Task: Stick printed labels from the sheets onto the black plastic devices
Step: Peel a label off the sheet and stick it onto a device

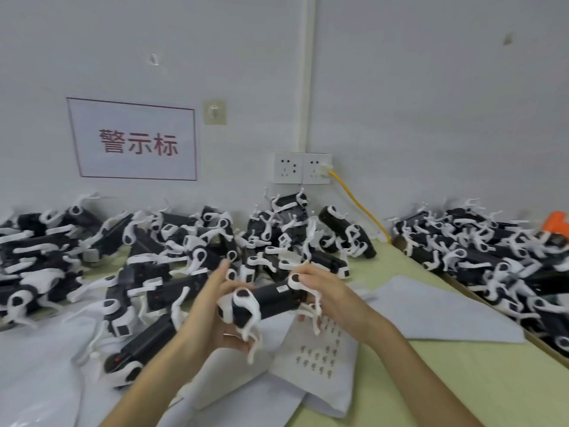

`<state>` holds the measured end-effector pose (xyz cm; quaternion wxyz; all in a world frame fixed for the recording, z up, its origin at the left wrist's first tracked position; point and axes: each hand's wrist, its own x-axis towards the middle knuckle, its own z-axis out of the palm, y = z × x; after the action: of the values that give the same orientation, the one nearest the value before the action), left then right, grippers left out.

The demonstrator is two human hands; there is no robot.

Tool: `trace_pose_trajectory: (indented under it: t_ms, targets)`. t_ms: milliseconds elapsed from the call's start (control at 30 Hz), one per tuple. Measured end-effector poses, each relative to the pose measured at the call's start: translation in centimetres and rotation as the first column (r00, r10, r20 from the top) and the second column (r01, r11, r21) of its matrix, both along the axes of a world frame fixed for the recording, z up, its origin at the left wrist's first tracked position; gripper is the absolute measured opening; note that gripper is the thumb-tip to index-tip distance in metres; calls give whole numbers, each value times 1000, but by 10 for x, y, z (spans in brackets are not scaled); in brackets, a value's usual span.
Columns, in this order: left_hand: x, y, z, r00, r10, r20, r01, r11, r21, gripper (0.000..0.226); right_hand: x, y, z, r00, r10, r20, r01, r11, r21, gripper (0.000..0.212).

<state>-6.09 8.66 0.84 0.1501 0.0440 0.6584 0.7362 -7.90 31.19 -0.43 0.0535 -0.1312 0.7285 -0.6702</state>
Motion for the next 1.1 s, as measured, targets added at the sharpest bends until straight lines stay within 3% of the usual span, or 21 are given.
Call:
trace_pose_trajectory:
  t_ms: [67, 100, 200, 233, 300, 333, 367, 400, 467, 533, 600, 667, 800, 933, 1000, 1100]
  targets:
    - [0, -5, -3, 997, 70, 39, -73, 994, 81, 70, -2, 5, 3, 987, -86, 137, 93, 995, -44, 55]
    - [-1, -5, -7, 992, 123, 1, -123, 991, 45, 63, -3, 9, 6, 974, -138, 182, 152, 986, -66, 51]
    - [-9, 4, -12, 913, 306, -271, -337, 938, -77, 33, -4, 33, 18, 938, -287, 196, 329, 913, -240, 27]
    - [-10, 3, -15, 842, 340, -420, -418, 902, -109, 20, -4, 46, 22, 930, -321, 181, 368, 832, -415, 24]
    - [-8, 1, -20, 669, 299, -680, -586, 776, -236, 2, -1, 69, 29, 943, -297, 149, 288, 507, -813, 32]
    - [-8, 1, -22, 600, 243, -762, -683, 651, -330, 11, 1, 80, 31, 959, -262, 110, 198, 336, -921, 44]
    - [-11, 0, -24, 551, 199, -811, -764, 512, -393, 28, 3, 89, 32, 965, -250, 77, 139, 244, -960, 56]
    - [-12, -2, -26, 536, 168, -827, -803, 402, -439, 42, 4, 95, 32, 960, -271, 64, 133, 244, -961, 66]
    - [-15, -7, -28, 591, 126, -797, -796, 251, -551, 55, 1, 99, 28, 929, -357, 97, 226, 341, -912, 67]
    - [-17, -15, -32, 714, 59, -698, -696, 169, -698, 48, -1, 92, 24, 884, -443, 149, 349, 412, -842, 54]
    - [-19, -23, -32, 778, -5, -629, -622, 136, -771, 37, -3, 80, 21, 835, -527, 159, 445, 478, -757, 44]
    - [-24, -28, -33, 770, 30, -637, -625, 233, -745, 43, -5, 67, 19, 807, -580, 112, 510, 589, -627, 32]
    - [-26, -29, -27, 694, 206, -689, -661, 561, -498, 48, -7, 38, 8, 824, -565, -44, 517, 780, -353, 16]
    - [-20, -22, -15, 717, 320, -619, -517, 840, -165, 52, -3, 9, -8, 840, -403, -364, 439, 898, 17, 15]
    - [-18, -22, -7, 756, 357, -549, -403, 914, 40, 56, 2, -7, -16, 830, -263, -492, 389, 905, 172, 24]
    - [-15, -22, 0, 794, 338, -505, -257, 940, 226, 55, 11, -27, -23, 772, -26, -635, 330, 870, 366, 43]
